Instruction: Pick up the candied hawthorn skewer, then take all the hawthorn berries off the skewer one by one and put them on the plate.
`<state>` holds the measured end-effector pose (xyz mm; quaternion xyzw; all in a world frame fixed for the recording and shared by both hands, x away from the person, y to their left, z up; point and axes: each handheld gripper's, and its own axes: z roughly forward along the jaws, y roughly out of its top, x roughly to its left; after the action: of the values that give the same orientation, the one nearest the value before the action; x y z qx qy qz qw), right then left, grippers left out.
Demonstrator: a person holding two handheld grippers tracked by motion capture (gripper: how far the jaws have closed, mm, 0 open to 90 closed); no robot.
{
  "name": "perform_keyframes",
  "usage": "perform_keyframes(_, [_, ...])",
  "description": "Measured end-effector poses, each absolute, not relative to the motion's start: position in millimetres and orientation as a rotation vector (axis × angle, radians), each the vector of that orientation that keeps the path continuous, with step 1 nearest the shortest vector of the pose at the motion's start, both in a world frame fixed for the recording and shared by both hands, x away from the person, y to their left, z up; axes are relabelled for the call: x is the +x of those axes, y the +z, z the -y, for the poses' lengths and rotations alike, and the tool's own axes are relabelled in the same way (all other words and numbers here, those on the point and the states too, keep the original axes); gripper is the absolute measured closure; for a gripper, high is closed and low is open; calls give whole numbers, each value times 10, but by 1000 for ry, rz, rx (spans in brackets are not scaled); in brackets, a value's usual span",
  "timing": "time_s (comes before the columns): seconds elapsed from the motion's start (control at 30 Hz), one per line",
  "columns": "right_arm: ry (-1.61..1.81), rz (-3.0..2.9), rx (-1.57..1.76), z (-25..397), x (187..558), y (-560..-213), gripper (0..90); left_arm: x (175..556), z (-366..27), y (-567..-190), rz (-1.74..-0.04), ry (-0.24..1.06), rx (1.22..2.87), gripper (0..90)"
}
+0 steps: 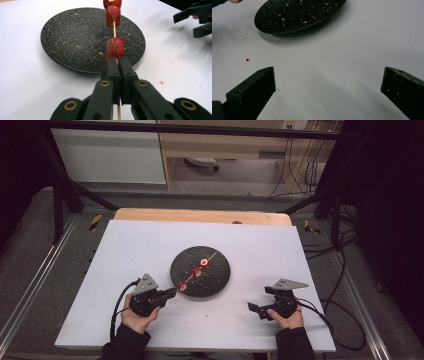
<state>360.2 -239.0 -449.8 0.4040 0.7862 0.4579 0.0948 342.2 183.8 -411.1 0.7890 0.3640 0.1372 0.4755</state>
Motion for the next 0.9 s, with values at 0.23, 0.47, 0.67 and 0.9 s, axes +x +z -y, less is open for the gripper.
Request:
perform_keyframes(0.23, [1359,-2349,1181,2237,3612,-4460,5,3340,-1911,-4131,-863,333,1929,886])
perform_keyframes(0.47, [1351,-2362,1169,2039,3640,-4420,5,3273,-1944,-4191,-836,321,1933,886])
perform_keyframes(0.67, [1370,-2368,1157,1854,3663,-4360,5,3218,-1947,-4211,-818,323,1930,886])
perform_keyframes(0.9, [1419,-2356,1140,1616,3715,-4217,20,3166,-1936,-4201,-797,331,1929,886])
